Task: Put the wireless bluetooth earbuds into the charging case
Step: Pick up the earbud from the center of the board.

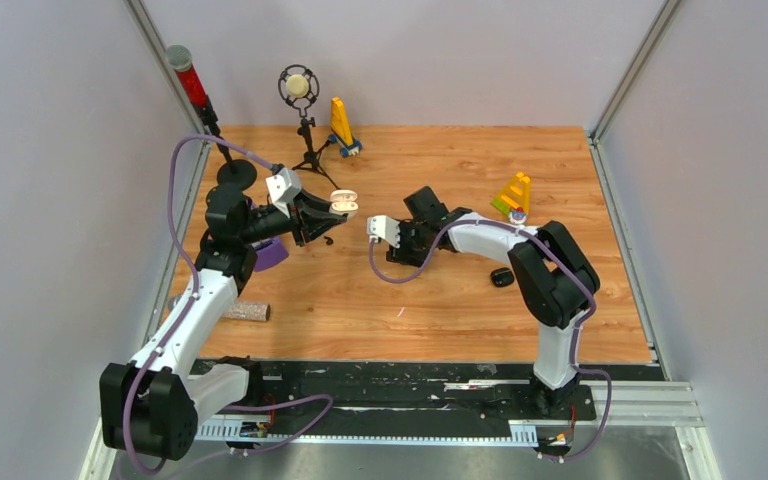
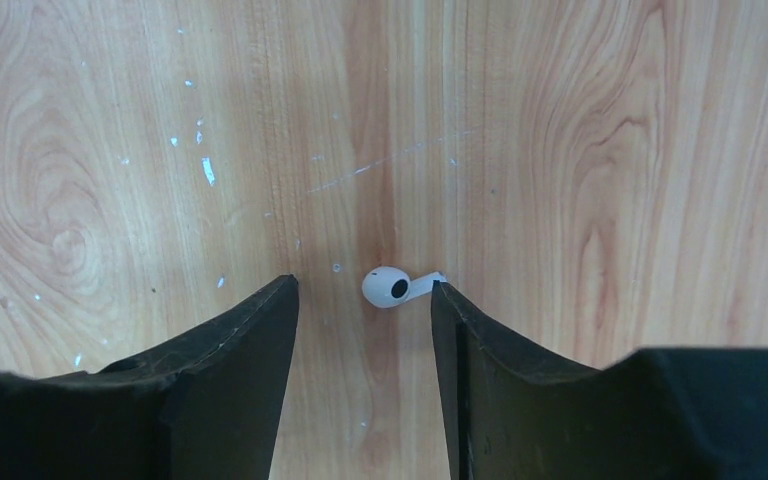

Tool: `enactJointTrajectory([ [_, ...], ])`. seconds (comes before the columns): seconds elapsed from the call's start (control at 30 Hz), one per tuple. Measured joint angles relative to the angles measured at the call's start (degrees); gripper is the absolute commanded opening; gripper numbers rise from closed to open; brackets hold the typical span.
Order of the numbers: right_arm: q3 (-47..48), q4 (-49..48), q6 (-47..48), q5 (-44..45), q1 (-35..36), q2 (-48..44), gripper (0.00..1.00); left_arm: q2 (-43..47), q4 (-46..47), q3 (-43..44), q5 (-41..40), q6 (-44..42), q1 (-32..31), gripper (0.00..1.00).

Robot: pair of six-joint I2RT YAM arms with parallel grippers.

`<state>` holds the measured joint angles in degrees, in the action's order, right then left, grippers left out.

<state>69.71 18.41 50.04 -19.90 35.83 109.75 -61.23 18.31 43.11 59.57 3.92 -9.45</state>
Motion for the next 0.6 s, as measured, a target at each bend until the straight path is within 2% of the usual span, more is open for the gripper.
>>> enactJointTrajectory([
  [0.27, 6.93, 6.97, 8.22, 3.34, -0.59, -0.02, 0.52, -0.07, -0.02, 0.00, 0.33, 0.07, 0.02, 0.23],
  [0.6, 14.69, 5.66, 3.56, 3.93, -4.61, 2.40, 0.51, -0.07, -0.02, 0.00, 0.55, 0.07, 0.00, 0.23],
])
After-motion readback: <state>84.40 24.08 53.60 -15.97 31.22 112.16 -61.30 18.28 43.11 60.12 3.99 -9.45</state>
